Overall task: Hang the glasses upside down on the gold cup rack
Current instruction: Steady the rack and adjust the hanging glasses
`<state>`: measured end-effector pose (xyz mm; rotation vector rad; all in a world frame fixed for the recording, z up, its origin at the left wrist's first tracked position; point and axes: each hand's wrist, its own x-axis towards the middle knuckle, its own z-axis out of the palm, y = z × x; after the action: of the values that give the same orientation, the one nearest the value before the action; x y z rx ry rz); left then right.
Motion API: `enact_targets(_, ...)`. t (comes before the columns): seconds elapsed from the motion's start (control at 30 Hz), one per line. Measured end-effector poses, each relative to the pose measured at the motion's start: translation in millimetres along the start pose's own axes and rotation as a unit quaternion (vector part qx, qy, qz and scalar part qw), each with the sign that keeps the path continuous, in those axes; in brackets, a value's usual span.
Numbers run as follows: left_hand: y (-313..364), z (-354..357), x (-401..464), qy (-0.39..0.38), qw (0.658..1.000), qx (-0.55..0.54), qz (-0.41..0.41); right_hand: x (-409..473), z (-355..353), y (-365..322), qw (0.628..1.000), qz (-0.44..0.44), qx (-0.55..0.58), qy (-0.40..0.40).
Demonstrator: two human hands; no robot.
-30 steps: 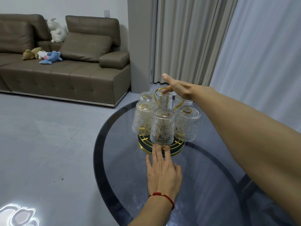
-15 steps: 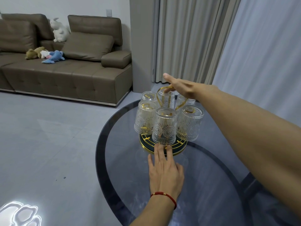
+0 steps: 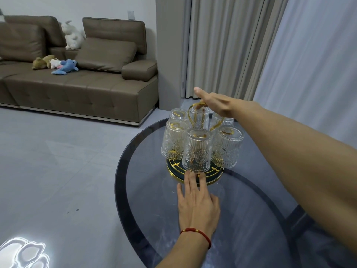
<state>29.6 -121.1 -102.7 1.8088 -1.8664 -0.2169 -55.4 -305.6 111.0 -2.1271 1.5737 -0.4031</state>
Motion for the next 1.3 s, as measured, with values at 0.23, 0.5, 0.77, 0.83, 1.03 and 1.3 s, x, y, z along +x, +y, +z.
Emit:
enact_targets(0.23, 1, 2, 0, 0.006, 1.000, -0.005, 0.000, -3, 6, -23, 0.992, -0.110, -0.016, 0.063)
enact_targets(0.5, 1, 1, 0, 0.016, 1.000, -0.012, 0.000, 6, 17, -35, 0.993, -0.103, -0.048, 0.022)
enact_targets(0.77, 1, 2, 0, 0.017, 1.000, -0.008, 0.005, 8, 22, -22, 0.994, -0.099, -0.020, 0.047)
enact_targets(0.83, 1, 2, 1, 0.017, 1.000, -0.005, 0.004, 8, 21, -22, 0.994, -0.102, -0.016, 0.045)
enact_targets(1.03, 2, 2, 1, 0.018, 1.000, -0.006, 0.002, 2, 22, -24, 0.993, -0.108, -0.008, 0.046)
enact_targets(1.3, 2, 2, 1, 0.018, 1.000, -0.009, 0.002, 1, 20, -25, 0.995, -0.096, 0.000, 0.034)
